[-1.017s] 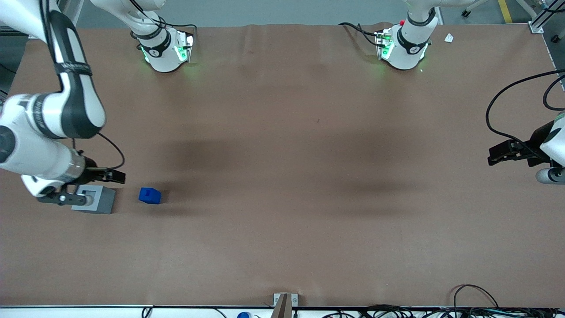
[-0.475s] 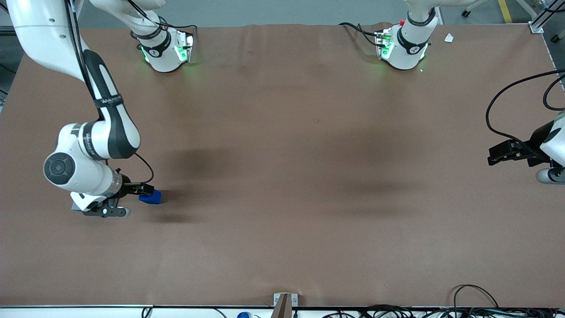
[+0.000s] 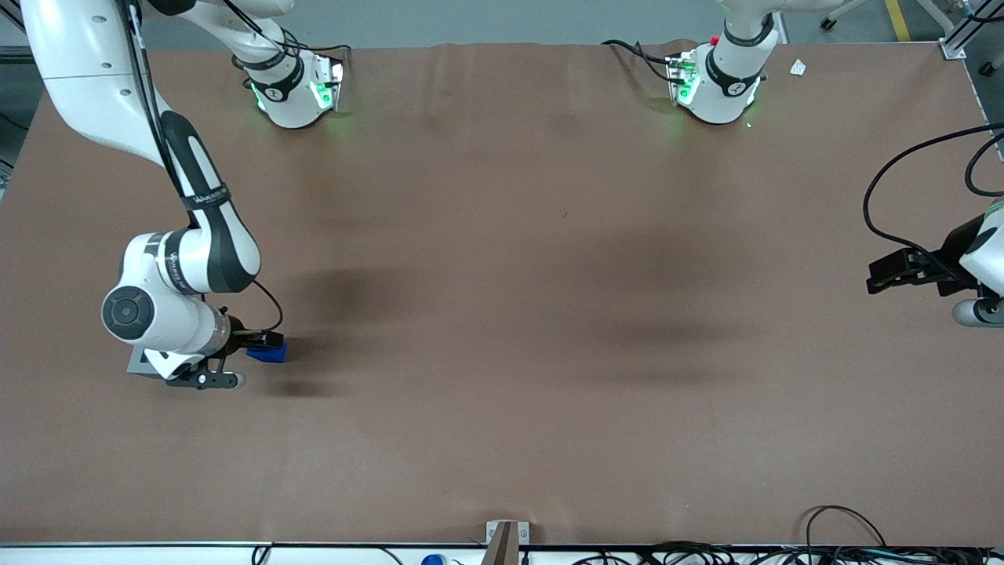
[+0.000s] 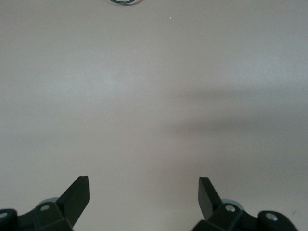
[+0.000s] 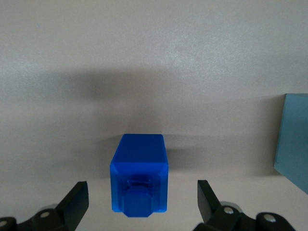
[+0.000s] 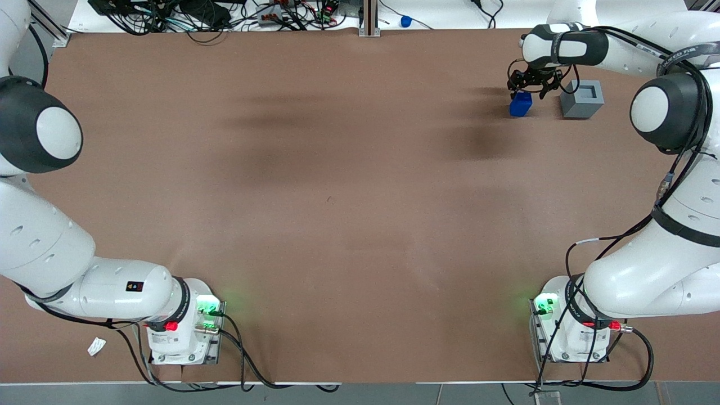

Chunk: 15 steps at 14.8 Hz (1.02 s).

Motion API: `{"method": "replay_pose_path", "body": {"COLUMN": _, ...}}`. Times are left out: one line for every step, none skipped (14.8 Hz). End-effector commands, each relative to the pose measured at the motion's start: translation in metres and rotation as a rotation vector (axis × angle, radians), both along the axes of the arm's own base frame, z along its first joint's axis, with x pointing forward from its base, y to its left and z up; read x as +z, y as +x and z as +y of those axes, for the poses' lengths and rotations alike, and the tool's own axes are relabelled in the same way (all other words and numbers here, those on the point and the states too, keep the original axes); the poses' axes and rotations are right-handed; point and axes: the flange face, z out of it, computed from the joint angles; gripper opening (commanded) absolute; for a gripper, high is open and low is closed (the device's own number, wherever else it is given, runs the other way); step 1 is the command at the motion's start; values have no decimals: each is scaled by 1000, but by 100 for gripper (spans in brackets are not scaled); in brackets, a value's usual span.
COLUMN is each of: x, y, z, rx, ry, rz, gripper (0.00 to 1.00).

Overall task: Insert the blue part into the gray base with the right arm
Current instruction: 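Close the right gripper on the blue block and lift it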

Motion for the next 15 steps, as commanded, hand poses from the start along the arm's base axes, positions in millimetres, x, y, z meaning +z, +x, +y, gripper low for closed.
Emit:
{"method": "replay_pose_path", "body": {"x": 1, "y": 1, "z": -1, "rx": -26, "ry": 19, "rz": -5, "gripper": 85}}
{"method": "replay_pose_path", "body": {"x": 0, "y": 1, "z": 0, "rx": -39, "ry": 32, "rz": -3, "gripper": 77}}
{"method": "replay_pose_path", "body": {"x": 0, "y": 1, "z": 1, "rx": -44, "ry": 39, "rz": -2, "gripper": 72}}
{"method": "replay_pose_path", "body": {"x": 1, "y": 1, "z": 1, "rx": -43, "ry": 39, "rz": -4, "gripper": 66}}
{"method": "replay_pose_path", "body": {"x": 0, "y": 1, "z": 1, "rx": -43, "ry": 39, "rz": -2, "gripper": 57}}
{"method": "replay_pose_path", "body": {"x": 0, "y": 1, "z": 1, "rx": -43, "ry": 39, "rz": -2, "gripper": 48}}
{"method": "replay_pose_path", "body": {"x": 0, "y": 1, "z": 1, "rx": -43, "ry": 39, "rz": -2, "gripper": 41}}
{"method": "replay_pose_path", "body": {"x": 0, "y": 1, "z": 1, "rx": -41, "ry": 40, "rz": -2, "gripper": 31}}
{"method": "replay_pose_path", "body": {"x": 0, "y": 1, "z": 1, "rx": -41, "ry": 40, "rz": -2, "gripper": 23}}
{"method": "replay_pose_path", "body": {"x": 0, "y": 1, "z": 0, "rx": -43, "ry": 39, "rz": -1, "gripper": 16}}
{"method": "replay_pose_path", "body": {"x": 0, "y": 1, "z": -3, "rx": -47, "ry": 39, "rz": 1, "gripper": 10}}
{"method": "replay_pose_path", "body": {"x": 2, "y": 2, "z": -5, "rx": -43, "ry": 40, "rz": 0, "gripper": 7}}
{"method": "replay_pose_path", "body": {"x": 7, "y": 4, "z": -7, "rx": -41, "ry": 40, "rz": -4, "gripper": 4}}
{"method": "replay_pose_path", "body": {"x": 18, "y": 5, "z": -14, "rx": -48, "ry": 38, "rz": 2, "gripper": 3}}
{"method": "replay_pose_path", "body": {"x": 36, "y": 6, "z": -19, "rx": -55, "ry": 37, "rz": 20, "gripper": 2}}
